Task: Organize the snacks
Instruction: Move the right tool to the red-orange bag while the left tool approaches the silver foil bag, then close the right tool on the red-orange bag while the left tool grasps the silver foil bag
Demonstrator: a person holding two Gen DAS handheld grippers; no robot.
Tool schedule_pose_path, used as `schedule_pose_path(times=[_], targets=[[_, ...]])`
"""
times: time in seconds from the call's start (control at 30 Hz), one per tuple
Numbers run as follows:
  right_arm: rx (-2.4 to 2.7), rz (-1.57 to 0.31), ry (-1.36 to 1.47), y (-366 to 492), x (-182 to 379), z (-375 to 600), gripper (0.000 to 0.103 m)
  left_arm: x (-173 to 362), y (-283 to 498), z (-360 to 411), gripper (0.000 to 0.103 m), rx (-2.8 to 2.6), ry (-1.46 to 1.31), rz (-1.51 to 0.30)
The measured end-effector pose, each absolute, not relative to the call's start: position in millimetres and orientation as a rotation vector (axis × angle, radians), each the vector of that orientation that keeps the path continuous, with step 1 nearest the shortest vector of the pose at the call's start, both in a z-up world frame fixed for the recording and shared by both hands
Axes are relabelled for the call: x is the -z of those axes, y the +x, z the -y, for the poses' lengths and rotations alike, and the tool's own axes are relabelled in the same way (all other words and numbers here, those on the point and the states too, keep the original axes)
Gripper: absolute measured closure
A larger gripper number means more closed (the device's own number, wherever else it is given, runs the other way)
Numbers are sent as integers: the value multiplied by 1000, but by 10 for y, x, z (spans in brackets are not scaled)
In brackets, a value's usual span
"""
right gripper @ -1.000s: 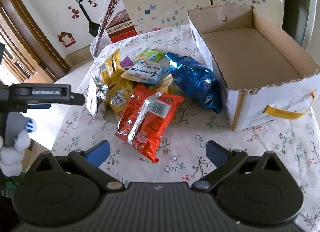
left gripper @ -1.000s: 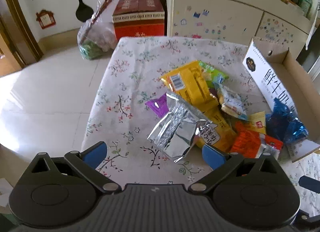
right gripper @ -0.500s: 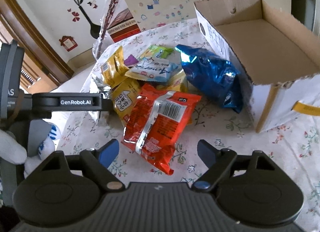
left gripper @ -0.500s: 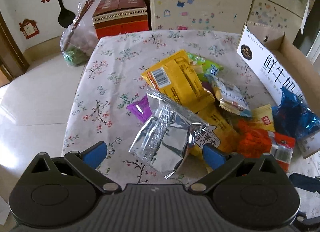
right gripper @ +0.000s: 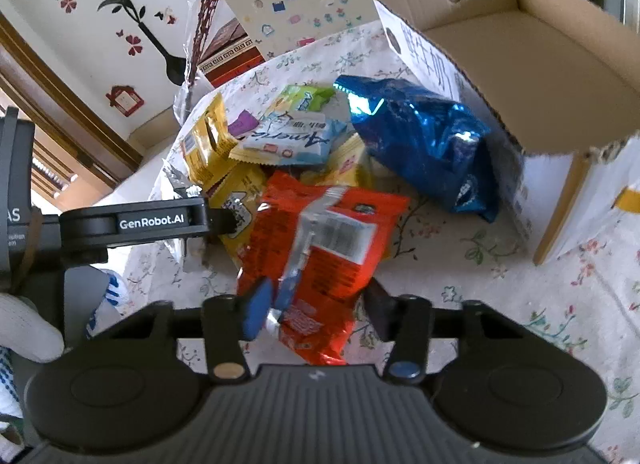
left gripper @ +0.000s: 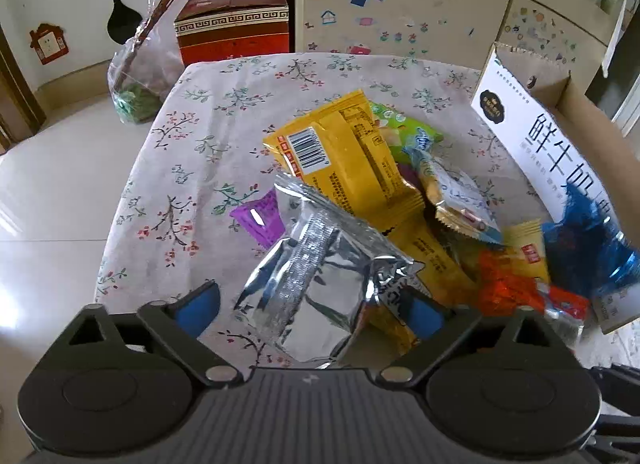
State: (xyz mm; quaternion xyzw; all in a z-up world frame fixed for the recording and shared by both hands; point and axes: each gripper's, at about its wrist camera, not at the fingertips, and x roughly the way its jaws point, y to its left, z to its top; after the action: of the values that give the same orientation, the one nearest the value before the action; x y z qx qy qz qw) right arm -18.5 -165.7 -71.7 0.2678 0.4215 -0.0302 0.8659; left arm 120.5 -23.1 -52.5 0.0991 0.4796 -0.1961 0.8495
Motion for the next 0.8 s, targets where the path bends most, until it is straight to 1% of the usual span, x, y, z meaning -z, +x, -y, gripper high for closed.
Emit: schedule_pose_path(times=[0.03, 0.1, 0.13, 0.2, 0.27, 0.4, 0.7, 0.73, 0.77, 0.8], targets=[[64, -876, 562, -195, 707, 1657, 57, 514, 1199, 237, 13, 417, 203, -1013], [53, -861, 554, -211, 666, 1643, 65, 486, 1185, 252, 20, 408, 208, -1012], [44, -853, 554, -218, 645, 1640, 67, 474, 1182, 253, 24, 406, 205, -1017], [31, -841, 552, -226, 611, 1624, 70, 464, 1183, 236, 25, 390, 189, -1025], [21, -831, 538, -234, 580, 1599, 71, 452, 1175, 223, 30, 380, 180, -1031], [5, -812, 535, -262, 510, 1591, 75, 390, 1135, 234, 38, 346, 211, -1029], [-18, -785, 524, -314, 380, 1560, 79, 281, 1068, 130, 44, 299, 210, -1036], [-19, -781, 523, -324, 366, 1560, 79, 264, 1066, 120, 46, 296, 207, -1036], [-22, -775, 522, -338, 347, 1562, 80, 248, 1062, 115, 51, 298, 203, -1035], [-25, -772, 522, -343, 331, 1562, 81, 235, 1058, 113, 51, 298, 203, -1037]])
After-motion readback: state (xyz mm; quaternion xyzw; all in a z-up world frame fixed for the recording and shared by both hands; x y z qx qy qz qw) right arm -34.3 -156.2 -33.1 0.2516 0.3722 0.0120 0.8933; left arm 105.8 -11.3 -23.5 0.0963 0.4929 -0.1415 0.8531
